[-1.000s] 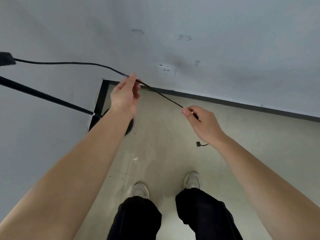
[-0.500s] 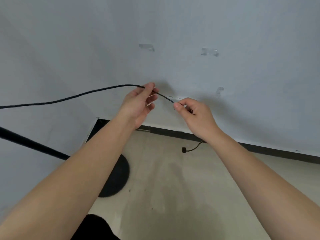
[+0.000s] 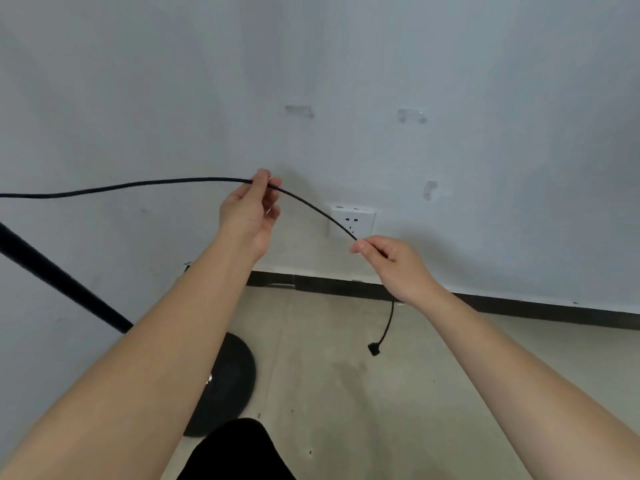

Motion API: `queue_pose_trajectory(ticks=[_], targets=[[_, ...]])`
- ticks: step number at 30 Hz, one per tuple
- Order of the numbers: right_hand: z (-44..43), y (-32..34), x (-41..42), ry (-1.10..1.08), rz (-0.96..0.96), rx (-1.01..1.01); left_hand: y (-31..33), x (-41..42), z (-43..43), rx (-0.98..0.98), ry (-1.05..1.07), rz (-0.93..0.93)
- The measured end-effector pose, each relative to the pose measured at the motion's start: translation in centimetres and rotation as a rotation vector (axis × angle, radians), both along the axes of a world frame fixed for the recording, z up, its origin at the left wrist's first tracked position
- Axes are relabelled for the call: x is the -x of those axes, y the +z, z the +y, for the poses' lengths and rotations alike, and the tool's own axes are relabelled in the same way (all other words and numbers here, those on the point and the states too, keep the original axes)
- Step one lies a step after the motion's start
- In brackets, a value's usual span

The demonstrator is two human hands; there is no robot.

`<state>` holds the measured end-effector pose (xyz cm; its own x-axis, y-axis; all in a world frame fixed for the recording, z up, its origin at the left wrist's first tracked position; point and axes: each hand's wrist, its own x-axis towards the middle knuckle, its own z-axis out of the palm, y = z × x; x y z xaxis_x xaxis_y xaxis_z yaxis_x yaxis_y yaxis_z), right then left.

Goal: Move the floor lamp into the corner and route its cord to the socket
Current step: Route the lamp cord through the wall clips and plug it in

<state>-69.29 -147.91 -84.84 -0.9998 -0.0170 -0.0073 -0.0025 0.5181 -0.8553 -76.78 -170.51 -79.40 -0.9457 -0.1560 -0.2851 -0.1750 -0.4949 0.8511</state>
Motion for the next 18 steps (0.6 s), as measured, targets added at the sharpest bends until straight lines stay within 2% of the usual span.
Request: queue_pose_trajectory(ticks=[4, 8, 12, 18], targets=[[-1.1, 3.5, 0.3, 0.0, 0.041, -0.061, 0.7, -1.8, 0.8, 0.025, -0.299, -0.105], [-1.6, 8.1, 0.7, 0.046, 0.084, -0.172, 2.8, -2.4, 1.1, 0.024, -0.48, -0.045], [-1.0, 11.0, 1.4, -0.019, 0.109, -0.131, 4.9, -1.2, 1.1, -0.009, -0.41, 0.027], [-1.6, 12.6, 2.1, -0.102, 0.109, -0.065, 5.9, -0.1, 0.8, -0.138, -0.203, -0.009]])
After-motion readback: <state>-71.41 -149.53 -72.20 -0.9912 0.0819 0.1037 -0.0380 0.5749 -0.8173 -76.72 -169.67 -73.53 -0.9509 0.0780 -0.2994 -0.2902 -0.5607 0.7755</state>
